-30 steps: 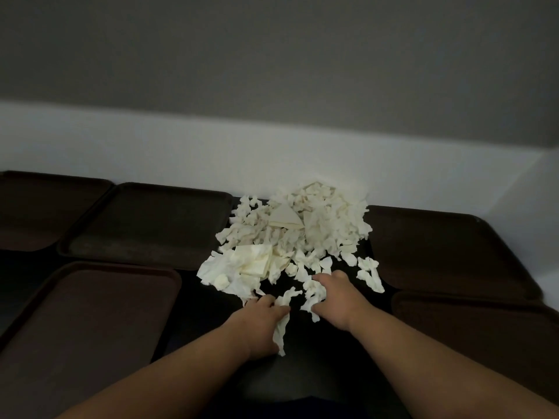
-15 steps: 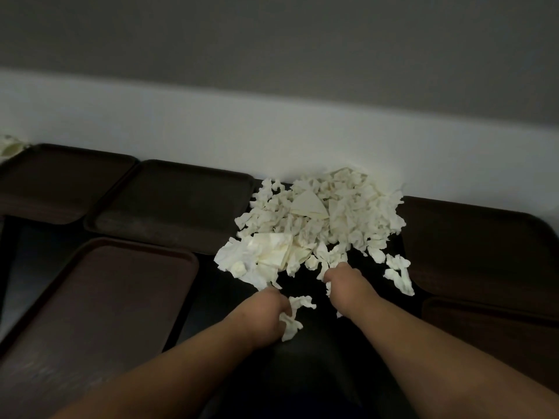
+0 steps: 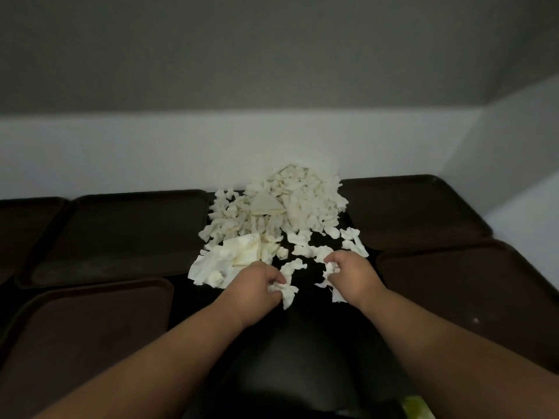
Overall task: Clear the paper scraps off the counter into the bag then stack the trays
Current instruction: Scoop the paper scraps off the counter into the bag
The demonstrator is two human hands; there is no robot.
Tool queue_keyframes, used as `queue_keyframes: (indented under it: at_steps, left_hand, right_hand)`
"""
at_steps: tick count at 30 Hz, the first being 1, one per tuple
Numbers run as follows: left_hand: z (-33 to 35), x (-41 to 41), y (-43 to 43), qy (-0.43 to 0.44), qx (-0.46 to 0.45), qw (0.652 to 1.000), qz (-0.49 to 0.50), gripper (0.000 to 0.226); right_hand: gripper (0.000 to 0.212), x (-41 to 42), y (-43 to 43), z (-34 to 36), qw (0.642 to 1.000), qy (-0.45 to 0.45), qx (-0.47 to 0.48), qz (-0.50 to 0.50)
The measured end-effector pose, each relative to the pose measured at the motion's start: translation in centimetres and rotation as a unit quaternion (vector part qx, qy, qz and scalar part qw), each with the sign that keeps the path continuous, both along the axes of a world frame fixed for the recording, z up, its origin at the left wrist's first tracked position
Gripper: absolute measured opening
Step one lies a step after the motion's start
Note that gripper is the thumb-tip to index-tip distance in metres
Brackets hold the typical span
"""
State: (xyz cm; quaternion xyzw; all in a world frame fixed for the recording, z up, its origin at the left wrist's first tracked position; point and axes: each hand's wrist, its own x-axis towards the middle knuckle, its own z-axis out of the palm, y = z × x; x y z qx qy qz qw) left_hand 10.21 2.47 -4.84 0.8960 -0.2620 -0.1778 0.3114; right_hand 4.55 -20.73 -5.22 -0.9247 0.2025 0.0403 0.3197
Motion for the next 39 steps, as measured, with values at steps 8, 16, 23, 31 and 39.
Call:
queue_keyframes:
  at_steps: [8, 16, 23, 31, 39]
  left_hand:
    - [0.2, -4.2, -4.6, 0.013, -0.05, 0.996, -0.072, 0.017]
    - [1.8, -9.6, -11.5, -0.005, -0.051, 0.991, -0.124, 0.016]
    - [1.9, -17.5, -21.6, 0.011, -0.05, 0.985, -0.165, 0.019]
    - [-0.5, -27.8, -31.5, 0.064, -0.016, 0.972, -0.224, 0.017]
    - [-5.1, -32.7, -36.4, 0.104, 0.056, 0.965, -0.233, 0.023]
  right_hand:
    - [0.034, -11.1, -3.1, 2.0, 0.991, -0.04, 0.003, -0.129]
    - [0.032, -21.9, -10.0, 3.1, 0.963, -0.072, 0.028, -0.258]
    - [0.031, -32.5, -17.8, 1.9, 0.938, -0.055, 0.04, -0.339]
    - [0.027, -42.0, -24.9, -2.5, 0.911, -0.018, 0.079, -0.405]
    - [0.034, -45.5, -27.8, -7.4, 0.911, 0.031, 0.116, -0.395]
